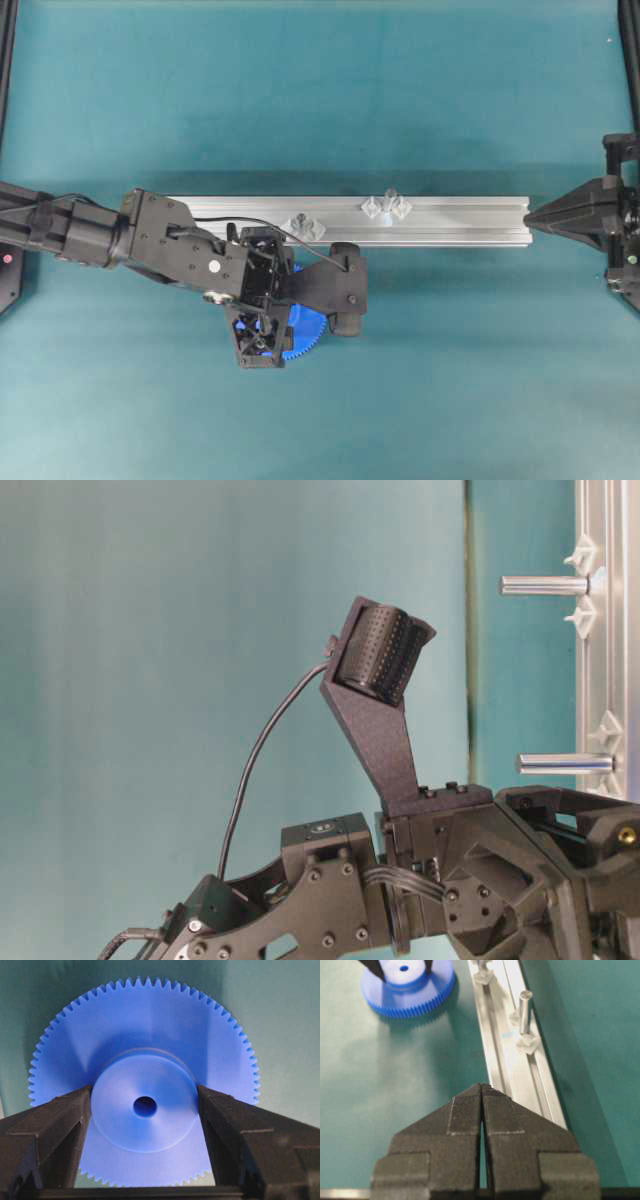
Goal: Find the location of the shaft and insert the large gear.
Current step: 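Lift the blue gear off the table with the left gripper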
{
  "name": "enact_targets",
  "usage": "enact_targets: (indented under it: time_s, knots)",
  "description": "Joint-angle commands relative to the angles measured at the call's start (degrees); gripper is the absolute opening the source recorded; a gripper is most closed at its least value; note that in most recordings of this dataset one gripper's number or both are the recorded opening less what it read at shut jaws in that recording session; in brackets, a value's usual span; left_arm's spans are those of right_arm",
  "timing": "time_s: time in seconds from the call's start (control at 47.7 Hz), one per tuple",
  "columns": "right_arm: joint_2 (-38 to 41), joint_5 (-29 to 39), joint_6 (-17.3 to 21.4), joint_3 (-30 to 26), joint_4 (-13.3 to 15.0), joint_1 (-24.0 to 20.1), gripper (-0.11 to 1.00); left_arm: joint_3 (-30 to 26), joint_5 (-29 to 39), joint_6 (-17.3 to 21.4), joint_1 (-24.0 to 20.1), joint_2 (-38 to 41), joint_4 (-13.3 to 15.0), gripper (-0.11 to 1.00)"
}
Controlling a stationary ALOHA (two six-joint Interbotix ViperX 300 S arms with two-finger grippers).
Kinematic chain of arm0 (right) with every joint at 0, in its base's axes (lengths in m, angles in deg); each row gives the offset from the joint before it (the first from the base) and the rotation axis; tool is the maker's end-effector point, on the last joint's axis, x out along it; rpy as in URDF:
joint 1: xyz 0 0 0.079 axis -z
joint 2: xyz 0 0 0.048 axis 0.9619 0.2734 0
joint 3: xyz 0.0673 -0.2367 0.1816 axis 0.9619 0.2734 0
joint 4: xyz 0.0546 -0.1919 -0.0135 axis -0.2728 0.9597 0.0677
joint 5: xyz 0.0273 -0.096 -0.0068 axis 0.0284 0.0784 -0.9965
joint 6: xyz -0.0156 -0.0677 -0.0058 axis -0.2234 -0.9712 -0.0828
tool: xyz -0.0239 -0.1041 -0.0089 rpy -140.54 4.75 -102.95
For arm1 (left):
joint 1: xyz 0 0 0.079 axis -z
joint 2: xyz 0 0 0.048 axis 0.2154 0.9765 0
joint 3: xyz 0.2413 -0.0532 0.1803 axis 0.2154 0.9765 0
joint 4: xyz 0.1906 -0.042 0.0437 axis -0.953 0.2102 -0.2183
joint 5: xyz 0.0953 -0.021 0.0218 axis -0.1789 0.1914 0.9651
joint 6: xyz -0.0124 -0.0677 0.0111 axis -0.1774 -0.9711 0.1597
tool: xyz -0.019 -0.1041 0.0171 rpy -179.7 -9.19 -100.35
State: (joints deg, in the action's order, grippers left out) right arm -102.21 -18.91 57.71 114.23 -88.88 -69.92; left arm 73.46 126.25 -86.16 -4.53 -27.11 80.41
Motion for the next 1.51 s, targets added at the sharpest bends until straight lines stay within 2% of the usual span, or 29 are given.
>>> enact_targets:
  time_s: [0.0,0.859,1.069,1.488]
  knots:
    - [0.4,-0.3,0.7,-0.7,0.0,0.1,-0.03,0.3,-0.2,-0.4,0.3,-0.4,0.0,0.7]
    - [0.4,-0.5,0.6,-0.5,-0.1,0.1,-0.03,-2.5,0.6,0.4,0.3,-4.2,-0.3,0.7]
    - [0.3,-0.5,0.7,-0.5,-0.1,0.1,-0.03,-4.1,3.5,0.4,0.1,-5.1,-0.3,0.7]
    - [0.3,-0.5,0.6,-0.7,-0.1,0.1,-0.03,-10.1,11.3,5.3,-1.6,-6.3,-0.3,0.7]
